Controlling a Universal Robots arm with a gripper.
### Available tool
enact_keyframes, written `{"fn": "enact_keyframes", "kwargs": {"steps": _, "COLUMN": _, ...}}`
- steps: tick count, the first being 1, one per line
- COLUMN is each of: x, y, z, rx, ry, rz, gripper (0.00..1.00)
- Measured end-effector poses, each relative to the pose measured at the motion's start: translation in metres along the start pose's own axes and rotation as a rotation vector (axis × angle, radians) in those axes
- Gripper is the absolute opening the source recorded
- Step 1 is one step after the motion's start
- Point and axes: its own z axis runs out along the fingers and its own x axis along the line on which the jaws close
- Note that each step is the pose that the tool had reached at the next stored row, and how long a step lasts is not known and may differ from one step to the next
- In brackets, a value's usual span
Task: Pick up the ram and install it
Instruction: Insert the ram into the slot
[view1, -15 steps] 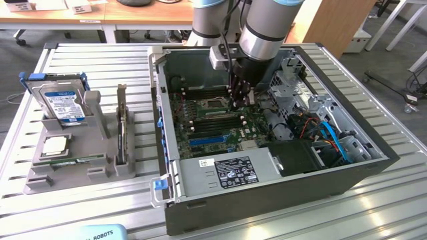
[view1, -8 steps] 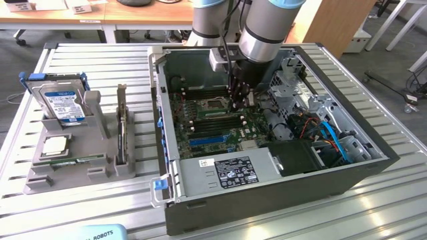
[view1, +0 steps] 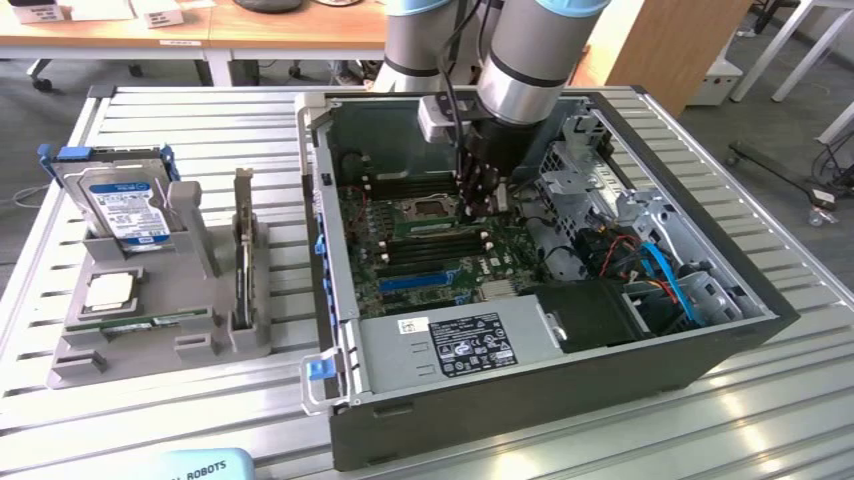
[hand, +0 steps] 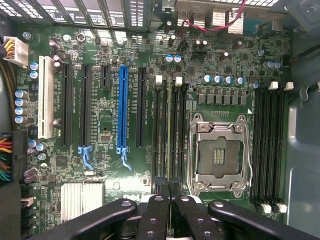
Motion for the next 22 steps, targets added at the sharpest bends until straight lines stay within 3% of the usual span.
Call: {"fn": "enact_keyframes", "kwargs": {"steps": 22, "x": -0.0004, "y": -0.0003, "z": 0.0090, "rx": 0.0000, "ry": -0.0001, "rz": 0.000, "gripper": 0.12}}
